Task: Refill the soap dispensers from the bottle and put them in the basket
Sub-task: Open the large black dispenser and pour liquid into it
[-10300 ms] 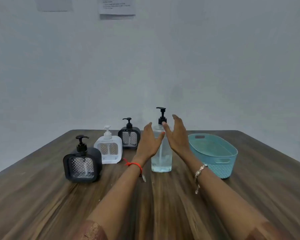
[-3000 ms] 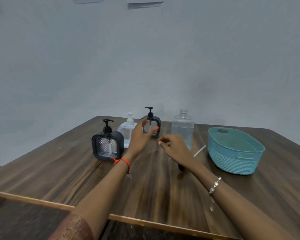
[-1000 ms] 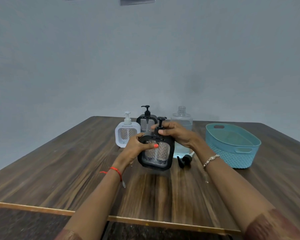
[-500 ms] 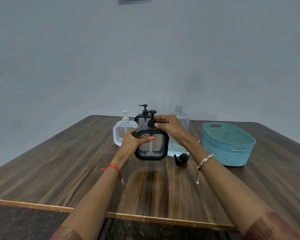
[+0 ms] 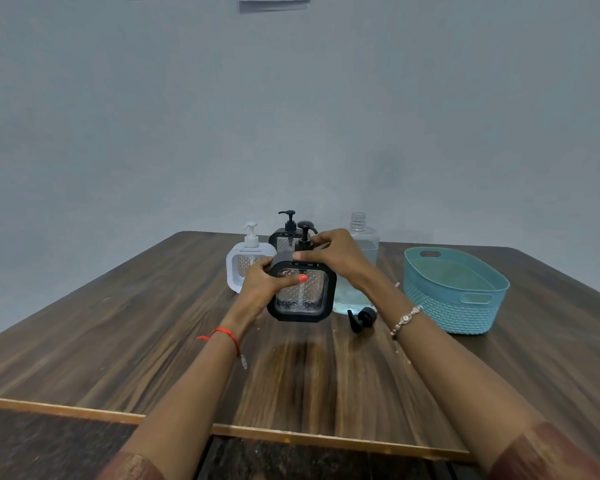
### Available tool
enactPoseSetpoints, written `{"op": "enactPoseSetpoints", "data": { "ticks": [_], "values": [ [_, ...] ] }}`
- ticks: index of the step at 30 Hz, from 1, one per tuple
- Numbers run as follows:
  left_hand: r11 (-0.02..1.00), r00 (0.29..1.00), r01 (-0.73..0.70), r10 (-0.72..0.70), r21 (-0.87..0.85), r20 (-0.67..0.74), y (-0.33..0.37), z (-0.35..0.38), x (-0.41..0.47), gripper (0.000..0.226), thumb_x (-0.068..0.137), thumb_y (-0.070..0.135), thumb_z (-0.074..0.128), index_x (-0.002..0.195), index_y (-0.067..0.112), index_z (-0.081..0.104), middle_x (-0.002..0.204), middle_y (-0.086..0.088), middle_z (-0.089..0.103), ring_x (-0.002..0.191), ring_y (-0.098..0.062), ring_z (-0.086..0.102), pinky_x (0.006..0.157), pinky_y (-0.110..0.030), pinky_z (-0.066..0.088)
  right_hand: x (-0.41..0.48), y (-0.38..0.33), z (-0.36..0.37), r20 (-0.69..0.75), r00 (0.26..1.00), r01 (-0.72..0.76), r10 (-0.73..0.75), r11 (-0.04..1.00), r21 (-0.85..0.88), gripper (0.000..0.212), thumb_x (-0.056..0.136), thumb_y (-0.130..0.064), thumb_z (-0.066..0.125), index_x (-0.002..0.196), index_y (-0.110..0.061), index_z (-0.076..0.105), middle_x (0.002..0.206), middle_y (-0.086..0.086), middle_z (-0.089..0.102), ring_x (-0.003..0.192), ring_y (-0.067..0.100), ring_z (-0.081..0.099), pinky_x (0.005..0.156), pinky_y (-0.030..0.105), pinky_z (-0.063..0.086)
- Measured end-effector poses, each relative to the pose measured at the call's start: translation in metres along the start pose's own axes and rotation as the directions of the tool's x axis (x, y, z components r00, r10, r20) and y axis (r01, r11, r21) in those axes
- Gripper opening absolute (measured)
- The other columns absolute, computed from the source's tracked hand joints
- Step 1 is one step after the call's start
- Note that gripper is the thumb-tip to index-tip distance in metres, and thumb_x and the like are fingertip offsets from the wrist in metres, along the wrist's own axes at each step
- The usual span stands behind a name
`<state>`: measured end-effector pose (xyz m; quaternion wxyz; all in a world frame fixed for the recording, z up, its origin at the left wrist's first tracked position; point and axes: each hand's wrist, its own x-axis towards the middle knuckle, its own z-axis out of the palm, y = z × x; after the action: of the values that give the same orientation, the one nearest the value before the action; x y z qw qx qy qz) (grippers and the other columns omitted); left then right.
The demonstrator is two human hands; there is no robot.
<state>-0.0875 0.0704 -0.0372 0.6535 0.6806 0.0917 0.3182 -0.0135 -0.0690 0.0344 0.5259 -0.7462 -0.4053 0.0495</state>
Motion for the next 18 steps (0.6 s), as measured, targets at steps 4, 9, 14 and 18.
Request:
{"op": "enactPoseSetpoints", "data": {
  "ticks": [4, 9, 14, 18],
  "values": [
    [1.000, 1.000, 0.003, -0.003, -0.007, -0.007, -0.001, -0.001, -0.002, 0.038, 0.058, 0.004, 0.085, 0.089, 0.014, 0.066, 0.075, 0.004, 0.075, 0.071, -0.008, 0.071, 0.059, -0.016, 0.053, -0.001, -0.005, 0.002, -0.153, 0.987, 0.069, -0.049, 0.990, 0.122, 0.015, 0.069, -0.020, 0.079, 0.076, -0.025, 0.067, 0.076, -0.008, 0.067, 0.072, 0.006, 0.060, 0.068, 0.021, 0.046],
    [1.000, 0.990, 0.013, -0.014, -0.002, -0.137, -0.003, -0.019, -0.003, 0.037, 0.057, 0.003, 0.085, 0.084, 0.019, 0.066, 0.077, 0.006, 0.072, 0.066, -0.005, 0.069, 0.057, -0.015, 0.053, 0.001, -0.008, -0.012, -0.469, 0.872, 0.297, -0.138, 0.912, 0.284, 0.017, 0.075, -0.018, 0.074, 0.089, -0.024, 0.066, 0.089, 0.000, 0.068, 0.079, 0.002, 0.059, 0.076, 0.021, 0.050],
    [0.999, 0.946, -0.008, -0.003, -0.034, -0.325, 0.003, -0.039, 0.003, 0.044, 0.060, 0.004, 0.085, 0.099, 0.004, 0.064, 0.094, -0.012, 0.069, 0.082, -0.025, 0.067, 0.076, -0.035, 0.055, -0.018, 0.034, 0.004, -0.109, 0.896, 0.416, -0.430, 0.900, -0.130, 0.033, 0.070, 0.011, 0.067, 0.099, -0.004, 0.067, 0.106, 0.011, 0.065, 0.098, 0.019, 0.060, 0.080, 0.027, 0.051],
    [0.999, 0.944, -0.028, 0.015, -0.035, -0.330, 0.010, -0.039, 0.004, 0.047, 0.060, 0.003, 0.084, 0.102, 0.002, 0.063, 0.093, -0.013, 0.069, 0.077, -0.022, 0.067, 0.065, -0.026, 0.057, -0.031, 0.074, 0.030, 0.392, 0.842, 0.535, -0.372, 0.671, -0.513, 0.052, 0.072, 0.017, 0.050, 0.119, -0.004, 0.059, 0.125, 0.011, 0.056, 0.116, 0.023, 0.053, 0.099, 0.029, 0.043]
  ]
}}
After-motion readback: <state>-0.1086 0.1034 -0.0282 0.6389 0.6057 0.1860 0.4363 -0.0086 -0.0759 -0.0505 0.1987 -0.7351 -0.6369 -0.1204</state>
